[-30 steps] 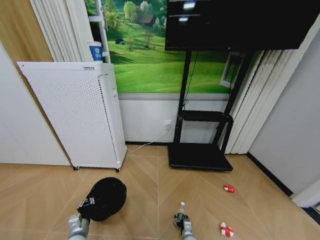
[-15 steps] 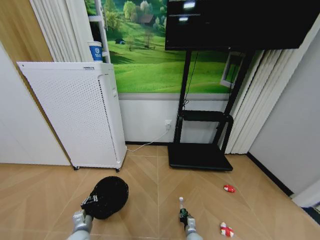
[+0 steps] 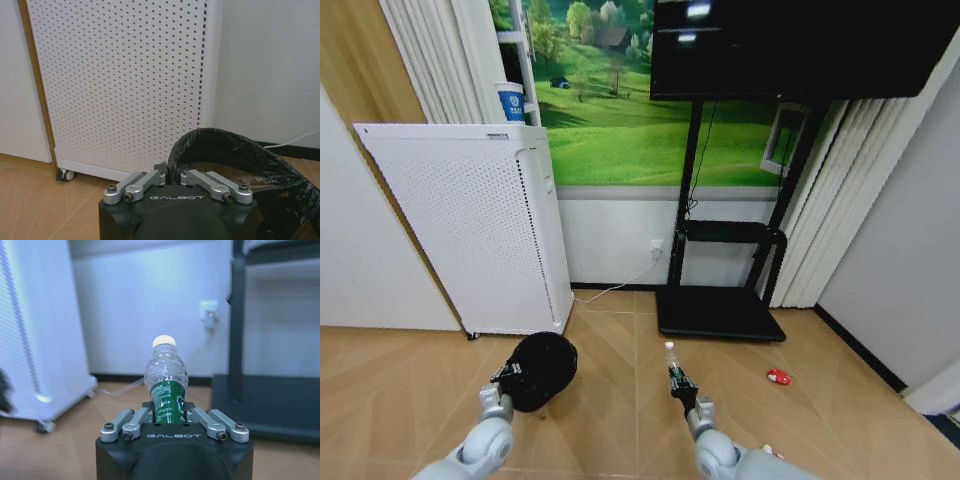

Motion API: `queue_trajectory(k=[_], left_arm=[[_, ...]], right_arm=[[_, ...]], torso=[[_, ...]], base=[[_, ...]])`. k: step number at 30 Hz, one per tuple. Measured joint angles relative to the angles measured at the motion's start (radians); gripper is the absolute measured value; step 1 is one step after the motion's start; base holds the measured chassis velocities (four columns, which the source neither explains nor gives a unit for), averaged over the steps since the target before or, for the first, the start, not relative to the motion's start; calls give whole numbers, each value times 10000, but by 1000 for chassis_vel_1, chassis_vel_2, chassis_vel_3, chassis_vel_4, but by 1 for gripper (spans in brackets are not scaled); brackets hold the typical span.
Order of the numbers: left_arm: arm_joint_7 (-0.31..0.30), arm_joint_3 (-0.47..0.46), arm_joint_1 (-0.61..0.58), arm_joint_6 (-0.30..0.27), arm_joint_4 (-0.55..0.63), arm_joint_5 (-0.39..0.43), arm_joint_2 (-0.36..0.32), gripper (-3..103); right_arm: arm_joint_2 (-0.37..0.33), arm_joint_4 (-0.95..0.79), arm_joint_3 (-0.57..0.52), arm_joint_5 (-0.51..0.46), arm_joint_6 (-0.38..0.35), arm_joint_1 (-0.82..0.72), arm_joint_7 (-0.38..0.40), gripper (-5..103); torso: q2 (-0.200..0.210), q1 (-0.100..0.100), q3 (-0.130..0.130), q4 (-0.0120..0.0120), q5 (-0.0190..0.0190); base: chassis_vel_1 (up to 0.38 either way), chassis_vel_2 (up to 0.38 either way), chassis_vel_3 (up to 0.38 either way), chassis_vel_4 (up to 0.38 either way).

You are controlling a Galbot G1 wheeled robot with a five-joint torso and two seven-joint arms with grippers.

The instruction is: Pick up the trash bin and place the garbage on the floor into it.

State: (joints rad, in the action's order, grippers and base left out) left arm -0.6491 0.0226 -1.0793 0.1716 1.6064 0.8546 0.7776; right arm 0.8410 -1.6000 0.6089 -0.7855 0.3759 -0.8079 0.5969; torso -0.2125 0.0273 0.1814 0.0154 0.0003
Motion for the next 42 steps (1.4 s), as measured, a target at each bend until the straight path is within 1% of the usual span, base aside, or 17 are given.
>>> queue_trajectory(k=[1,3,7,8,10,12,13,16,17,20,24,26,34,36,38,39,42], left_arm=[[0,0,0,0,0,0,0,7],[-88,429,214,-41,-83,7,152,7],[-137,747,371,-80,-159,9,348,7],[-224,1089,643,-125,-254,35,558,7],[-306,1344,859,-158,-283,99,640,7],[-393,2176,1484,-229,-441,247,827,7],[-393,2176,1484,-229,-441,247,827,7],[-514,2857,2184,-280,-565,442,1037,7],[-514,2857,2184,-280,-565,442,1037,7],[-685,3377,2699,-372,-596,584,1263,7],[-825,3627,2948,-423,-615,674,1406,7],[-927,3806,3045,-474,-524,684,1547,7],[-999,3973,2788,-576,-192,517,1726,7],[-997,3939,2693,-584,-166,472,1846,7],[-983,3933,2688,-584,-163,462,1865,7],[-956,3915,2692,-584,-163,454,1890,7],[-924,3887,2701,-584,-171,453,1927,7]], right_arm=[[0,0,0,0,0,0,0,25],[-112,-926,80,82,0,8,65,25],[-107,-1572,151,72,-14,35,121,25],[-65,-1949,280,54,2,153,110,25],[-33,-1980,375,79,52,261,66,25],[74,-1868,618,140,300,691,-117,25],[74,-1868,618,140,300,691,-117,25],[174,-1768,876,-16,481,1124,-334,25],[174,-1768,876,-16,481,1124,-334,25],[485,-1670,1181,-273,592,1452,-389,25],[718,-1500,1372,-412,688,1593,-422,25],[966,-991,1568,-425,918,1737,-604,25],[1588,-31,1947,-576,1059,2008,-716,25],[2107,474,2235,-633,1101,2198,-668,25],[2307,608,2328,-665,1104,2249,-618,25],[2633,738,2446,-747,1070,2310,-520,25],[2922,847,2517,-775,1018,2326,-408,25]], torso=[[0,0,0,0,0],[0,0,0,-3,-4],[0,0,0,-6,-5],[0,-1,0,-6,-4],[0,0,0,-3,-3],[0,0,0,-4,-3],[0,0,0,-4,-3],[0,0,0,-1,0],[0,0,0,-1,0],[0,0,0,-3,0],[0,0,-1,-3,-4],[1,0,0,-4,-1],[0,0,0,-2,-4],[0,0,0,-4,-6],[0,0,0,-4,-4],[0,0,0,-5,-3],[0,0,0,-4,-5]], base=[[0,0,0,0],[0,0,0,0],[0,0,0,0],[0,0,0,0],[0,0,0,0],[0,0,0,0],[0,0,0,0],[0,0,0,0],[0,0,0,0],[0,0,0,0],[0,0,0,0],[0,0,0,0],[0,0,0,0],[0,0,0,0],[0,0,0,0],[0,0,0,0],[0,0,0,0]])
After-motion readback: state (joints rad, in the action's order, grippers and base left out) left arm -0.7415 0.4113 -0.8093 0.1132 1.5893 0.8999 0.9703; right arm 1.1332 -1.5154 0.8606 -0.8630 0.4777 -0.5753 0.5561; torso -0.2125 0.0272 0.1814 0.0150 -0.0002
